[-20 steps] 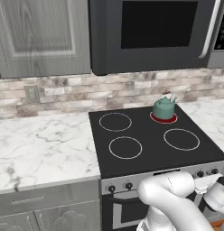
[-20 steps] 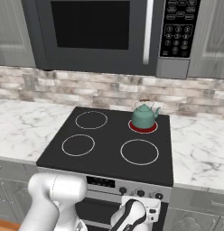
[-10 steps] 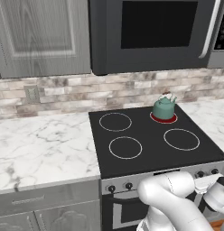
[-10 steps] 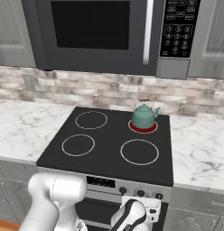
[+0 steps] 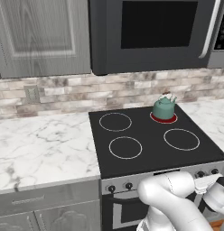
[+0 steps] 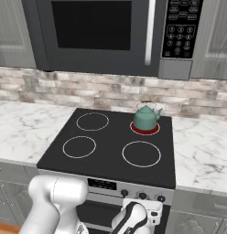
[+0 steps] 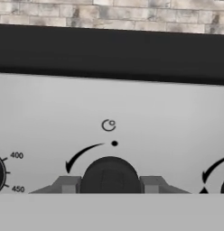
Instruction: Lower the heat of the kettle.
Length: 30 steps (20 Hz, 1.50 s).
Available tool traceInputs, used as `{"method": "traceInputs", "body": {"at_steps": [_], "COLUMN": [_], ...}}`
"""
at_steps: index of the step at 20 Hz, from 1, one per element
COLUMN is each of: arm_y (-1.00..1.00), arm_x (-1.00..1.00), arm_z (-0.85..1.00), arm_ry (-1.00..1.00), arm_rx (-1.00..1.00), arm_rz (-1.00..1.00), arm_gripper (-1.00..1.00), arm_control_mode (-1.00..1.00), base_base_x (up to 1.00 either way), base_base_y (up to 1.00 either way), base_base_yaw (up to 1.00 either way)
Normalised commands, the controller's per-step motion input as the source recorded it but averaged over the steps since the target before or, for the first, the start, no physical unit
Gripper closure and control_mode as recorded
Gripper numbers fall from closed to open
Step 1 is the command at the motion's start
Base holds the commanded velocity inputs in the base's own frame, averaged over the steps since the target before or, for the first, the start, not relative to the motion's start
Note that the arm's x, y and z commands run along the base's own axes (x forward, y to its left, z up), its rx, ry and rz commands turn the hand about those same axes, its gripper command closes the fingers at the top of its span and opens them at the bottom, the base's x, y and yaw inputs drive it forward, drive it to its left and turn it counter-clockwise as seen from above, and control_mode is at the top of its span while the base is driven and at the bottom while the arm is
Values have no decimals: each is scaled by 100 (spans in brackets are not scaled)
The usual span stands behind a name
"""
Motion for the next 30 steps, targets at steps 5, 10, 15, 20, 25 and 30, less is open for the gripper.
{"method": "traceInputs", "body": {"at_steps": [5,10,15,20,25,30], "arm_y": [2,0,0,-4,-6,-8], "arm_x": [0,0,0,0,0,0], "arm_z": [2,0,0,0,0,0], "arm_ry": [1,0,0,0,0,0], "arm_rx": [0,0,3,7,13,16], "arm_rz": [0,0,0,0,0,0], "arm_gripper": [100,100,100,100,100,100], "arm_control_mode": [-100,-100,-100,-100,-100,-100], "base_base_x": [0,0,0,0,0,0], "base_base_y": [0,0,0,0,0,0], "base_base_yaw": [0,0,0,0,0,0]}}
